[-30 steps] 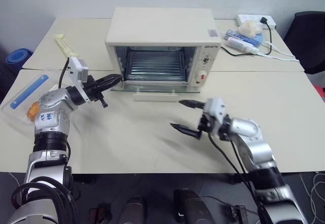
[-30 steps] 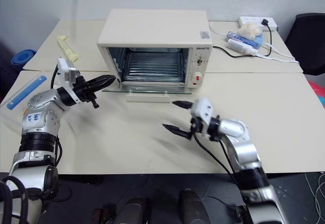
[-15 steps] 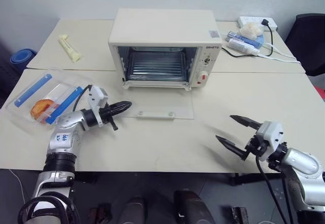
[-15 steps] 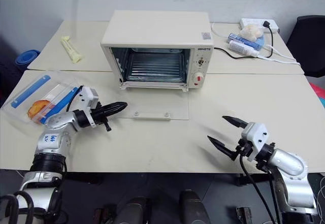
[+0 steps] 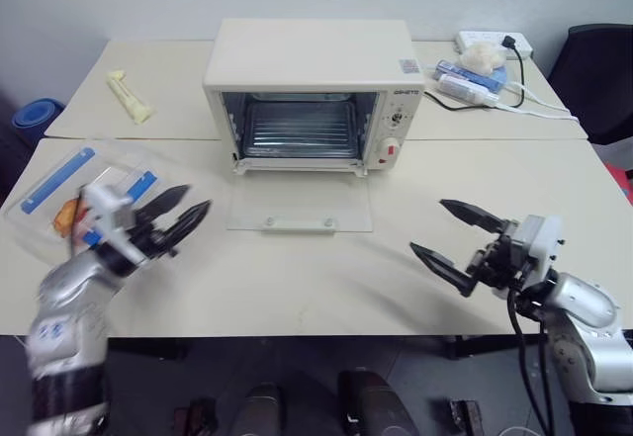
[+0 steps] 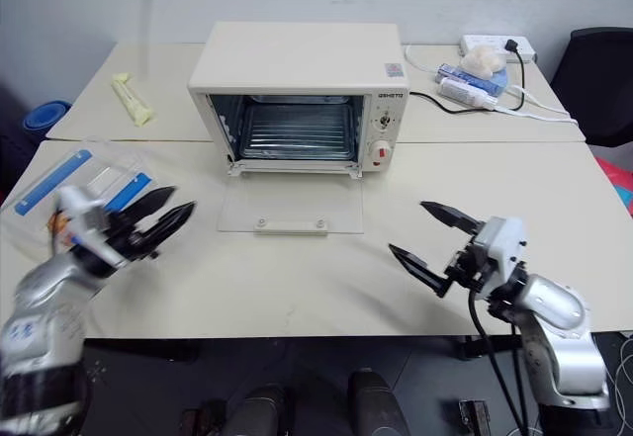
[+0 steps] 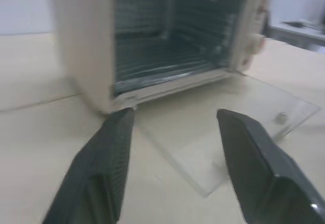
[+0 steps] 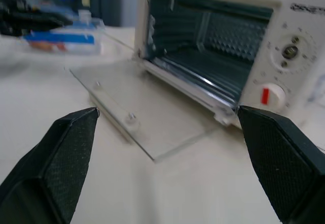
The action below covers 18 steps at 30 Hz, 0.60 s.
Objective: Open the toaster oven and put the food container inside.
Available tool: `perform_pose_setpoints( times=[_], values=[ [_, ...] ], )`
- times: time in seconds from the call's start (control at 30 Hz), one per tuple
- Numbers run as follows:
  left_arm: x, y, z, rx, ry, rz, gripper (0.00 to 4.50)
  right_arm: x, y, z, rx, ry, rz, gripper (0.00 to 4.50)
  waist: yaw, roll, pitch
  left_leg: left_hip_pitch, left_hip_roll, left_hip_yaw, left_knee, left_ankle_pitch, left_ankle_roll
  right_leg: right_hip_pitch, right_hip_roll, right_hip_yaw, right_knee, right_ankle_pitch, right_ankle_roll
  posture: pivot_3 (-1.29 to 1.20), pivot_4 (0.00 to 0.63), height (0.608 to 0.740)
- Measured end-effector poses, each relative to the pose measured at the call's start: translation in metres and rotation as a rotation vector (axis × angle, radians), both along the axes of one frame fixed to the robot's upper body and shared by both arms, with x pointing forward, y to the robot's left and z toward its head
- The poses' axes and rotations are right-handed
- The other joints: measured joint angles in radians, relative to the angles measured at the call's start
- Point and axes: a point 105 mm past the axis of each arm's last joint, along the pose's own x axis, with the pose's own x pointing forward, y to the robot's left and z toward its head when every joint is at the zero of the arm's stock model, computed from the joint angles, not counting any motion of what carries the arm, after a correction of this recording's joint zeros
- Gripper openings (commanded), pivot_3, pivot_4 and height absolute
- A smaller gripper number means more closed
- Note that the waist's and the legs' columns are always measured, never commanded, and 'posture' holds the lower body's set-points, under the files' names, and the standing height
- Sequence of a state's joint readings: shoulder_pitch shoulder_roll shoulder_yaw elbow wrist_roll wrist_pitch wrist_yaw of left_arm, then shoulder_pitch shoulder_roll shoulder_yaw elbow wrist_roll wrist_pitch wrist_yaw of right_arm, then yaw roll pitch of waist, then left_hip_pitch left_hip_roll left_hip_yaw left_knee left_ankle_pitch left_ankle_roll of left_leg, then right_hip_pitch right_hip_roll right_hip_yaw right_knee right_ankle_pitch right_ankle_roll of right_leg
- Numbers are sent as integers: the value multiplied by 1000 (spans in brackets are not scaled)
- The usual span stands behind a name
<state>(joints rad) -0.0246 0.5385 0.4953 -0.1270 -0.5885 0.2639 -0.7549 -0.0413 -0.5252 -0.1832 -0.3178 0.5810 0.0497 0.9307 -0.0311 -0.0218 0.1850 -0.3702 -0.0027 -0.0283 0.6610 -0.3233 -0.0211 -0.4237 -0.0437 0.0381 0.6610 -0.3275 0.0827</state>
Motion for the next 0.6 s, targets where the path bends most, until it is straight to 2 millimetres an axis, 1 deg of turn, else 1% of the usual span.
perform_pose_setpoints(
  times=[0.03, 0.07, 0.1, 0.17, 0.23, 0.33, 0.37, 0.43, 0.5, 0.57, 0.6],
  values=[
    [-13, 14, -6, -11, 27, 72, 3853, -2, 10, 3, 12, -6, 47, 4500, 3, 0, 0, -1, 0, 0, 0, 0, 0, 0, 0, 0, -1, 0, 0, 0, 150, 740],
    [-17, 18, -8, -19, 35, 97, 4158, -3, 13, 4, 17, -10, 62, 4500, 6, 0, 0, -1, 0, 0, 1, 0, 1, 1, -1, 0, -1, 0, 0, 0, 150, 740],
    [-29, 30, -8, -40, 35, 166, 4403, -4, 22, 7, 19, -22, 103, 4500, 9, 0, 0, -1, 0, -2, 2, -1, 2, 2, -1, -1, -2, 0, 0, 0, 150, 740],
    [-45, 47, -10, -85, 31, 277, 4464, -6, 35, 11, 18, -53, 163, 4500, 12, 0, 0, 3, -1, -3, 2, -3, 4, 7, -2, -3, -6, 0, 0, 0, 150, 740],
    [-65, 69, -16, -128, 41, 420, 4464, -9, 45, 11, 2, -76, 218, 4500, 15, 0, 0, 6, -1, -5, 2, -4, 5, 13, -2, -5, -8, 0, 0, 0, 150, 740],
    [-82, 89, -27, -175, 75, 543, 4464, -9, 51, 11, -13, -99, 251, 4500, 26, 0, 0, 8, -1, -6, 1, -4, 5, 14, -2, -5, -9, 0, 0, 0, 150, 740],
    [-88, 94, -30, -221, 99, 569, 4464, -8, 54, 9, -22, -98, 269, 4500, 26, -1, 0, 8, -1, -6, 1, -4, 5, 14, -2, -5, -9, 0, 0, 0, 150, 740],
    [-91, 100, -34, -301, 156, 614, 4464, -5, 54, 7, -35, -92, 280, 4500, 30, -1, 0, 8, -1, -6, 1, -4, 5, 15, -3, -5, -8, 0, 0, 0, 150, 740],
    [-89, 109, -32, -325, 198, 665, 4464, -2, 53, 7, -37, -92, 280, 4500, 31, -1, 0, 8, -1, -7, 1, -4, 5, 15, -3, -6, -8, 0, 0, 0, 150, 740],
    [-79, 116, -19, -334, 247, 688, 4464, -1, 53, 9, -42, -101, 282, 4500, 32, -1, 0, 8, -1, -8, 1, -4, 5, 15, -2, -7, -8, 0, 0, 0, 150, 740],
    [-72, 117, -8, -348, 265, 681, 4464, 0, 53, 11, -46, -109, 284, 4500, 30, -1, 0, 8, -1, -8, 1, -4, 5, 15, -2, -7, -8, 0, 0, 0, 150, 740]
  ],
)
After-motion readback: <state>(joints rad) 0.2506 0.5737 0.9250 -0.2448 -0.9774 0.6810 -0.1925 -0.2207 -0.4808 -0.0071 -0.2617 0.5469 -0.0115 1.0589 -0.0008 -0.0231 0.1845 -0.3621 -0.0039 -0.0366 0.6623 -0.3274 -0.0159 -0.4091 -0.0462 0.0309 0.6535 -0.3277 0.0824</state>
